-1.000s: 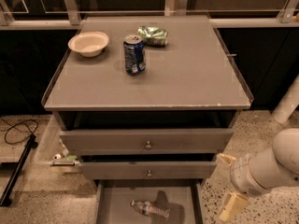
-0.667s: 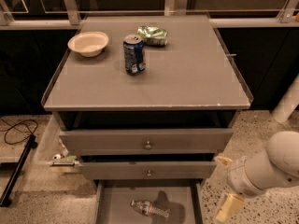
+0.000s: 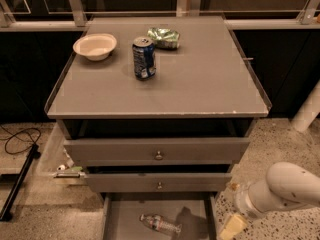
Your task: Pick water bottle from bottom drawer and place on counter
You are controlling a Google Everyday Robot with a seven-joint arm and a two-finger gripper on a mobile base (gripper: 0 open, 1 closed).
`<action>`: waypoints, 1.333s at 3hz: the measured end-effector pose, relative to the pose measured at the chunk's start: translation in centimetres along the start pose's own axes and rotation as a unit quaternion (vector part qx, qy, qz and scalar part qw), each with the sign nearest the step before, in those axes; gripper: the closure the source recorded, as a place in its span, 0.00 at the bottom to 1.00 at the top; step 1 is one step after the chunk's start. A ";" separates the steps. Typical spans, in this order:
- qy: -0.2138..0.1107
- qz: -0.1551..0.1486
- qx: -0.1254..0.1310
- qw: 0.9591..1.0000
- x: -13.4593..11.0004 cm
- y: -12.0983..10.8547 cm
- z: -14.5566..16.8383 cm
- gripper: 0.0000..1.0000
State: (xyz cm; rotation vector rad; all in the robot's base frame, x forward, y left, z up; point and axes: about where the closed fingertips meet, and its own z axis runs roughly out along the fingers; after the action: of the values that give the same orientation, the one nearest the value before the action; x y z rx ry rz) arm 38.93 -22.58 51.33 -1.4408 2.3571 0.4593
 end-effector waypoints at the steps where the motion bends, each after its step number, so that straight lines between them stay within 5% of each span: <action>1: -0.007 0.023 -0.007 1.000 2.3 -0.5 4.0 0.00; 3: -0.037 0.012 -0.004 0.999 4.5 -1.4 10.1 0.00; 4: -0.075 -0.055 -0.009 0.996 2.9 -2.0 10.8 0.00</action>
Offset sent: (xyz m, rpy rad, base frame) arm -0.0011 -0.0068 -0.1276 0.0629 0.0223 -0.0753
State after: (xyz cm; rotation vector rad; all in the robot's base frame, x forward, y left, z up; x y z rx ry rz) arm 40.70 -21.01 40.24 -1.4802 2.1493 0.5400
